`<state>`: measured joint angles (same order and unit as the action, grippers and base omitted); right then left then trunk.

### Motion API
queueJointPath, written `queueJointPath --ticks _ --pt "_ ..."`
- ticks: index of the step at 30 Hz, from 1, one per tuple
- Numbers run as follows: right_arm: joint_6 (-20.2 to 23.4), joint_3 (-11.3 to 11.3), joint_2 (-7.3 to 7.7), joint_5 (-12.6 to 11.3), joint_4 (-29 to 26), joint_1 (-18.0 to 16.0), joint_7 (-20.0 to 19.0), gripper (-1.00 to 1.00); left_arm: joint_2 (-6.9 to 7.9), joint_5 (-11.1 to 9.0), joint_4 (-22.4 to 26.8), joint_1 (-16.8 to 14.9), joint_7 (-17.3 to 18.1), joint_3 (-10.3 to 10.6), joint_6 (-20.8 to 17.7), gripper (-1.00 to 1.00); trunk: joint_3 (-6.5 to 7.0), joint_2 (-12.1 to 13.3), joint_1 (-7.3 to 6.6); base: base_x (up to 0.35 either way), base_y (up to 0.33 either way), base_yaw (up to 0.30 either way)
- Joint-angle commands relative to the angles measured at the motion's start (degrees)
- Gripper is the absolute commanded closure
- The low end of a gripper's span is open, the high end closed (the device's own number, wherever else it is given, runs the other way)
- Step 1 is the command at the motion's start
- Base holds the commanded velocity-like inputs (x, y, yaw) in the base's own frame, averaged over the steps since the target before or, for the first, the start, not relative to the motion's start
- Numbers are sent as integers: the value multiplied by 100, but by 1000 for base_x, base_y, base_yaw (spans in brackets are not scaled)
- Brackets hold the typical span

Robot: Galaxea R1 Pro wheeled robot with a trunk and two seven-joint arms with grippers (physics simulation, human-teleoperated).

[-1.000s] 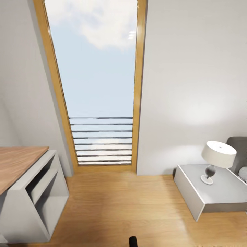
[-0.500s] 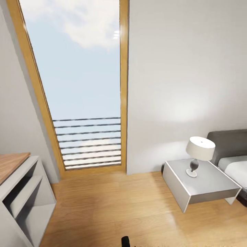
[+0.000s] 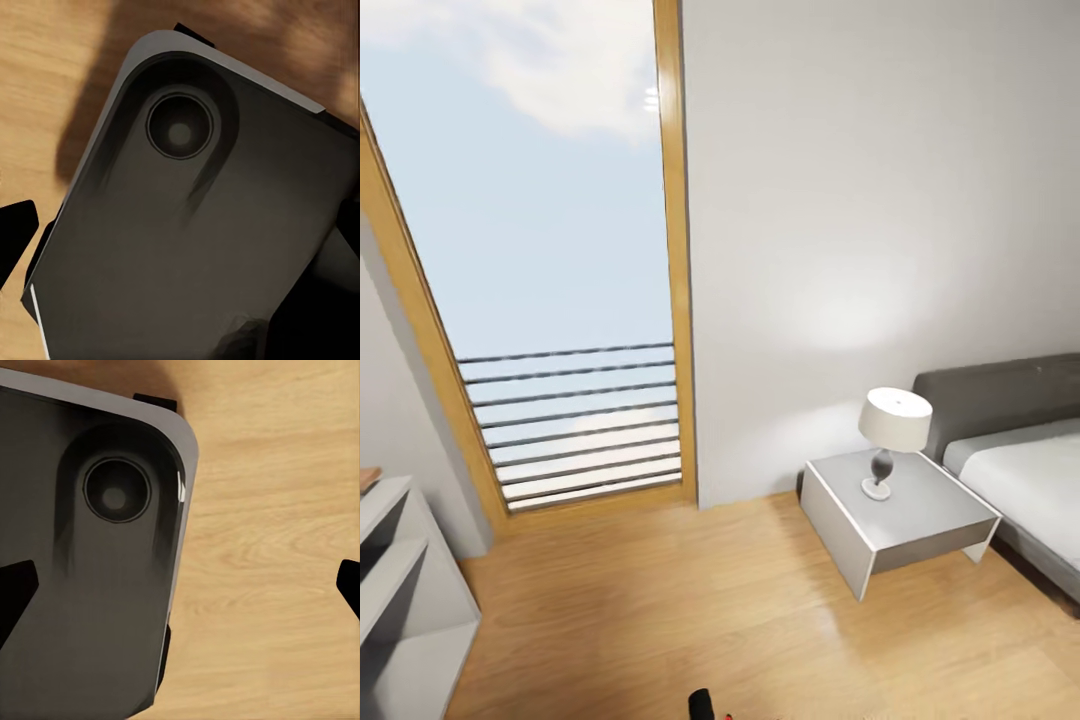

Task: Attach the digital camera to the camera tripod in the bedroom.

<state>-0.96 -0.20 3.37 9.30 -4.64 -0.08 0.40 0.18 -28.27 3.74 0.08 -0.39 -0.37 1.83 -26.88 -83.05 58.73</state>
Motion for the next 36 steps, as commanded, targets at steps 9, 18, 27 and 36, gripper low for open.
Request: queueJointPath --ticks 9,18,27,36 --pt "-10 -6 -3 45 -2 -1 4 -100 8 -11 4 1 -4 -7 8 -100 -5 -2 0 0 0 -250" --pt "-12 -6 -7 45 -2 -1 4 -100 7 -12 4 1 -4 -7 10 -100 -5 -2 0 0 0 -250" --pt "-12 -6 -4 45 -2 -1 4 -100 7 -12 4 1 -4 -7 8 -100 -5 -2 0 0 0 -250" --pt "-15 -6 -9 45 -2 -1 4 -100 7 -12 4 1 -4 -7 10 -100 -5 -2 0 0 0 -250"
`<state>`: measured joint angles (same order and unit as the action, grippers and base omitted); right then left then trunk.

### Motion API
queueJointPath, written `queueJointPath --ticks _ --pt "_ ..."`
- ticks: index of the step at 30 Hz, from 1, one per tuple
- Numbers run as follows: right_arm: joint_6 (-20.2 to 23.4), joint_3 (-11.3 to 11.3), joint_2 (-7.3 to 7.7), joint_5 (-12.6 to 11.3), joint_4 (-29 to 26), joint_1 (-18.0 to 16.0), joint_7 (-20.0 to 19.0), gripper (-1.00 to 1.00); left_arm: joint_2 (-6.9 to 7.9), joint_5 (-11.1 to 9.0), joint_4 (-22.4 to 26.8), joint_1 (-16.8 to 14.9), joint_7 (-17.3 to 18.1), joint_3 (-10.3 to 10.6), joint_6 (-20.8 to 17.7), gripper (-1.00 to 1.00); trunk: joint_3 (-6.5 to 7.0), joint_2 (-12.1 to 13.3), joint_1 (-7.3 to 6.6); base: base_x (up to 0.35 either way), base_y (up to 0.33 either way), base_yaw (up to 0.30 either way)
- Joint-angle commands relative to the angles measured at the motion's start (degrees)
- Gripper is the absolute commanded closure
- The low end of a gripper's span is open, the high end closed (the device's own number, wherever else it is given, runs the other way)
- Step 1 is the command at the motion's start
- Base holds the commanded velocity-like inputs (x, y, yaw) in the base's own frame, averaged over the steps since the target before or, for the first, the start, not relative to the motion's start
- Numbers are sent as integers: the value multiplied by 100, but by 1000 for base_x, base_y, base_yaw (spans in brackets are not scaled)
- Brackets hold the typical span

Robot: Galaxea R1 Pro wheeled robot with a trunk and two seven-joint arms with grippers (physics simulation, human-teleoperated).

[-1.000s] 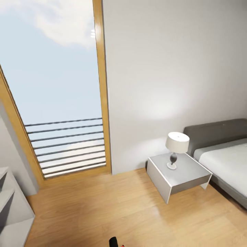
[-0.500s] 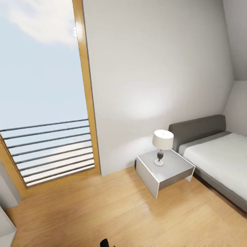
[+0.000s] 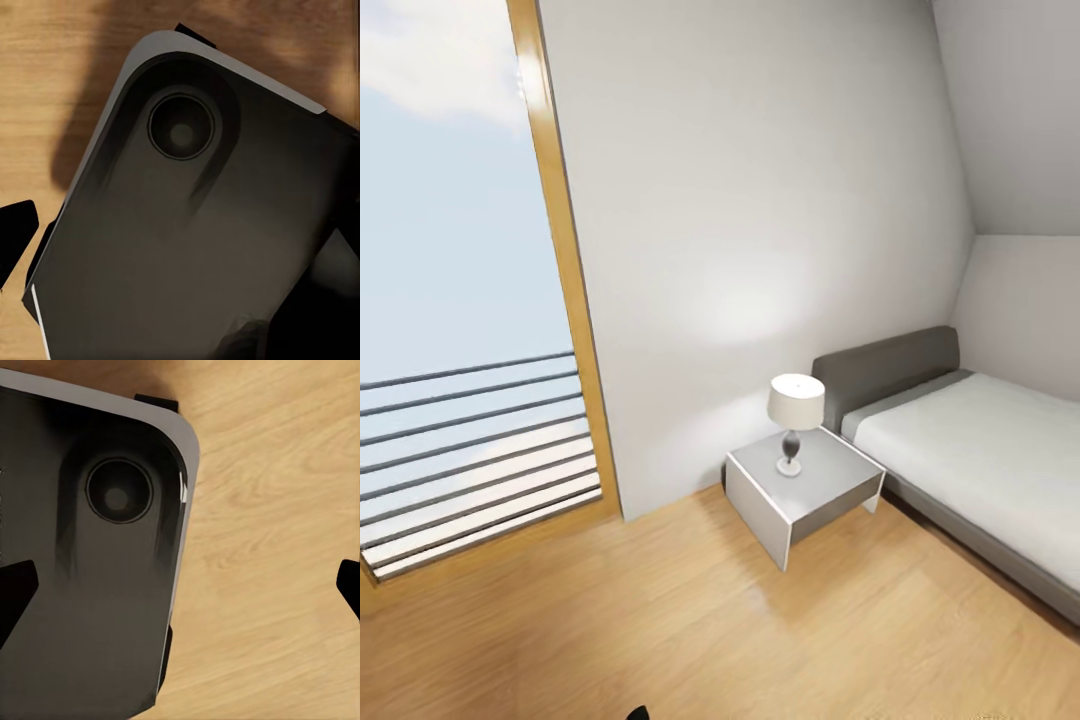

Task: Attach the digital camera to the camera tripod in the bedroom.

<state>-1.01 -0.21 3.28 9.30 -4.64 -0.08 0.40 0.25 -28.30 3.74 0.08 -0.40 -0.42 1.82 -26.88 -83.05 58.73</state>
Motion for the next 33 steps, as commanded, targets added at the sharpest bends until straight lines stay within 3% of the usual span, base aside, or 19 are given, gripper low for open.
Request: queueJointPath --ticks 1,17,33 --pt "-9 -5 0 46 -2 -1 4 -100 0 -9 4 1 -4 -2 11 -100 -5 -2 0 0 0 -250" --pt "-5 3 -3 49 -2 -1 2 -100 -3 -9 4 1 -4 -2 10 -100 -5 -2 0 0 0 -233" --pt "-9 65 -18 106 -2 -1 0 -100 -7 -9 4 1 -4 -2 10 -100 -5 -2 0 0 0 -21"
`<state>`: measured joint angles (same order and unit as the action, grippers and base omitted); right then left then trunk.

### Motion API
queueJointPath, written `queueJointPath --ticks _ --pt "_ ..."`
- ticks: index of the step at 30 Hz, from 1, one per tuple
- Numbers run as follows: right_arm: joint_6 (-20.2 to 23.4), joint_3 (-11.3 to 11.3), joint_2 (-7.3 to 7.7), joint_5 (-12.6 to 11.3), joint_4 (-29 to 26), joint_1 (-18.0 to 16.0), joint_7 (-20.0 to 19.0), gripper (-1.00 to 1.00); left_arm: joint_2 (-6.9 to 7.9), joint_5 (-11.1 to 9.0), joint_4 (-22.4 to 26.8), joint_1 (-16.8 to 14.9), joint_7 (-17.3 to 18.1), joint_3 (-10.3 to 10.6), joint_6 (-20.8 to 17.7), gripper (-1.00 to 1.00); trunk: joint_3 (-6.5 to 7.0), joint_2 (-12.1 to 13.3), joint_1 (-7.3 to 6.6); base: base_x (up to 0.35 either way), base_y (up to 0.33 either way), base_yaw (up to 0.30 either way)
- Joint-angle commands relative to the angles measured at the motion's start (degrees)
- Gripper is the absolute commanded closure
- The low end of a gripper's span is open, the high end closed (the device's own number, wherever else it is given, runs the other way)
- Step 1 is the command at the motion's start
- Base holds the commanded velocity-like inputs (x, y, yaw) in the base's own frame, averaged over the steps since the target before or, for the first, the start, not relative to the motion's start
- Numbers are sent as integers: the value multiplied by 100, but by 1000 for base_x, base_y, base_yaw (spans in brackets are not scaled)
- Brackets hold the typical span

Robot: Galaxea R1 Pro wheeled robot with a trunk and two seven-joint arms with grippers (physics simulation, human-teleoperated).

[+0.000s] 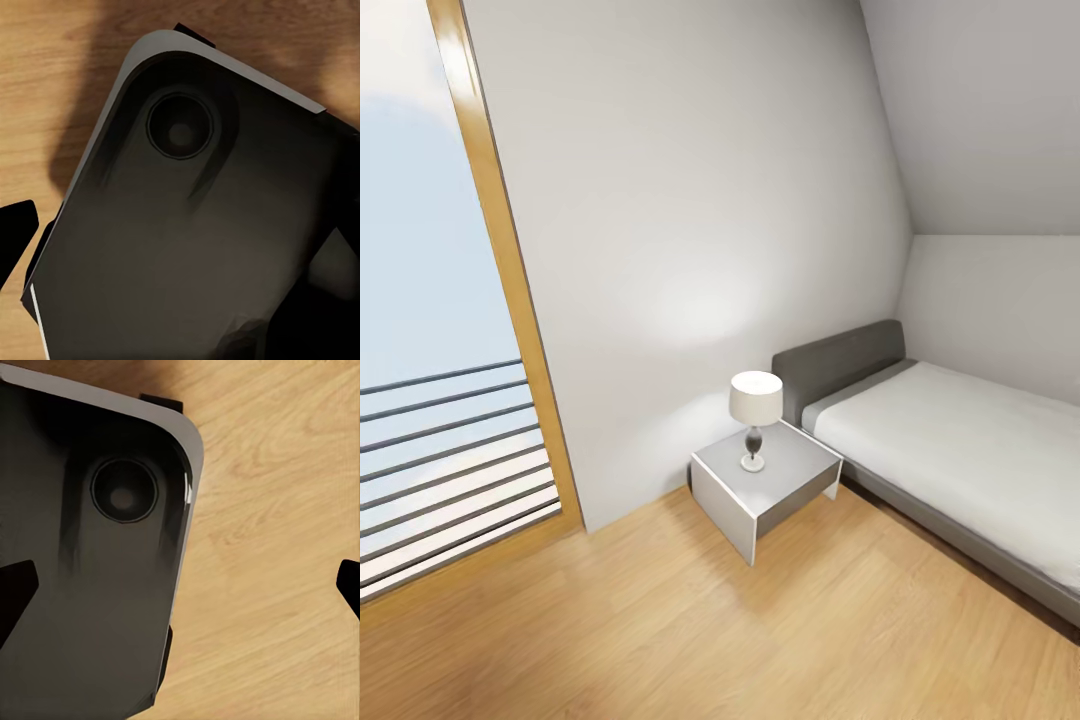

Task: Attach the digital camera to the camera tripod in the bedroom.

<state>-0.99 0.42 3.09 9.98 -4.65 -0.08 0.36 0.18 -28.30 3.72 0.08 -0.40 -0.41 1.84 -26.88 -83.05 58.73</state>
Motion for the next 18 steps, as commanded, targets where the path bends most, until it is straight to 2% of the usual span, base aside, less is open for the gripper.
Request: queueJointPath --ticks 1,18 --pt "-11 1 0 38 -1 -1 3 -100 0 -9 6 1 -4 -1 9 -100 -5 -2 0 0 0 0" --pt "9 -4 -4 27 -3 -1 5 -100 17 -3 23 1 -4 5 7 -100 -5 -2 0 0 0 0"
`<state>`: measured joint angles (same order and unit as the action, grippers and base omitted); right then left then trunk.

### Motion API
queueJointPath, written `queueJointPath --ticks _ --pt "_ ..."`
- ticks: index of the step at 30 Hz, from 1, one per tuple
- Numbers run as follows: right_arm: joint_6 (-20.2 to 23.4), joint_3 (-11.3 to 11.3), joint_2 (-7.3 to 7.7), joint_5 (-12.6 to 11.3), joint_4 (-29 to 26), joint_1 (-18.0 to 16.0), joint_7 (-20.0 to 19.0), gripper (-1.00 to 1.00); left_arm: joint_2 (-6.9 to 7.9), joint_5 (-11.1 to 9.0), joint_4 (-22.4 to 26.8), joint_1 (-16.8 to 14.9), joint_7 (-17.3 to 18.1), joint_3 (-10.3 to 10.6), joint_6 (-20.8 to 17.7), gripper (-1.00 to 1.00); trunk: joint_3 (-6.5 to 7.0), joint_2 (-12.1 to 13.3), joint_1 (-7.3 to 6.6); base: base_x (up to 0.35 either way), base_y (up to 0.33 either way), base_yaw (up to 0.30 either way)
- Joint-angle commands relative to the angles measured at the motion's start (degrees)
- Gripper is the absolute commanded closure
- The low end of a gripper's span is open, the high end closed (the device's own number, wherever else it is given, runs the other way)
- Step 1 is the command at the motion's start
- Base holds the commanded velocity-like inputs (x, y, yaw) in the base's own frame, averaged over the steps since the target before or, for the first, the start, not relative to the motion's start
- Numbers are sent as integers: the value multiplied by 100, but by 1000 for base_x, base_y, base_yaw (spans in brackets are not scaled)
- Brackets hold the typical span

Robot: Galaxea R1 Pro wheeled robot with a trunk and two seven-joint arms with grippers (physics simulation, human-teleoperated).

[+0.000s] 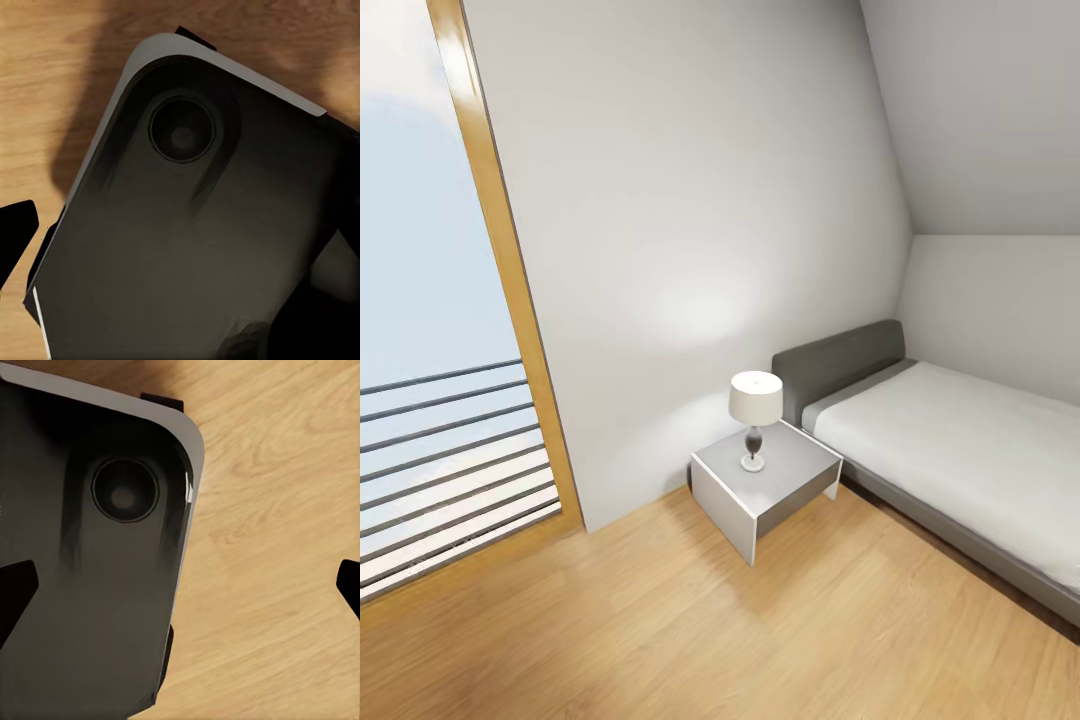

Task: Attach the digital camera to the camera tripod in the bedroom.

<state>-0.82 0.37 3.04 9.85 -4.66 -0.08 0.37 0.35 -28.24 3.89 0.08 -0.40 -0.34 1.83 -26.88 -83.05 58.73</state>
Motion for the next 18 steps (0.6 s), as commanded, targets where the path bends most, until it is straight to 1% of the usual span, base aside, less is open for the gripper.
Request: queueJointPath --ticks 1,2,5,6,8,9,11,12,13,14,15,16,17,18 --pt "-6 2 1 41 -3 -1 1 -100 11 -9 11 1 -4 -1 9 -100 -5 -2 0 0 0 0" --pt "-4 3 4 43 -6 -1 -1 -100 28 -8 19 1 -4 -1 7 -100 -5 -2 0 0 0 0" --pt "23 -2 22 64 -46 -1 -28 -100 151 -5 209 -1 -14 -2 -37 -100 -5 -2 0 0 0 0" --pt "38 -5 38 92 -113 -4 -48 -100 248 -2 468 -6 -15 -3 -102 -100 -5 -2 0 0 0 0" --pt "50 -9 42 127 -284 -18 -61 -100 374 -3 824 -10 -18 -6 -268 -100 -5 -2 0 0 0 0" --pt "57 -16 38 150 -610 -48 -68 -100 532 -6 1257 -17 -16 -7 -601 -100 -5 -2 0 0 0 0" --pt "84 -20 32 166 -1108 -90 -78 -100 713 -11 1750 -23 -13 -8 -1132 -100 -5 -2 0 0 0 0" --pt "173 -23 28 169 -1736 -118 -85 -100 899 -15 2281 -30 -12 -12 -1817 -100 -5 -2 0 0 0 0" --pt "420 -28 26 163 -2429 -136 -90 -100 1077 -18 2822 -37 -15 -16 -2555 -100 -5 -2 0 0 0 0" --pt "618 -32 23 156 -2775 -146 -92 -100 1158 -19 3092 -47 -17 -18 -2914 -100 -5 -2 0 0 0 0" --pt "1161 -37 22 139 -3437 -182 -97 -100 1297 -21 3614 -101 -20 -23 -3550 -100 -5 -2 0 0 0 0" --pt "2170 -44 9 88 -4306 -373 -116 -100 1429 -22 4309 -328 -25 -64 -4206 -100 -5 -2 0 0 0 0" --pt "2821 -50 -11 15 -4745 -621 -143 -100 1471 -22 4667 -562 -39 -119 -4473 -100 -5 -2 0 0 0 0" --pt "3113 -53 -24 -39 -4911 -767 -159 -100 1481 -24 4809 -694 -55 -150 -4571 -100 -5 -2 0 0 0 0"
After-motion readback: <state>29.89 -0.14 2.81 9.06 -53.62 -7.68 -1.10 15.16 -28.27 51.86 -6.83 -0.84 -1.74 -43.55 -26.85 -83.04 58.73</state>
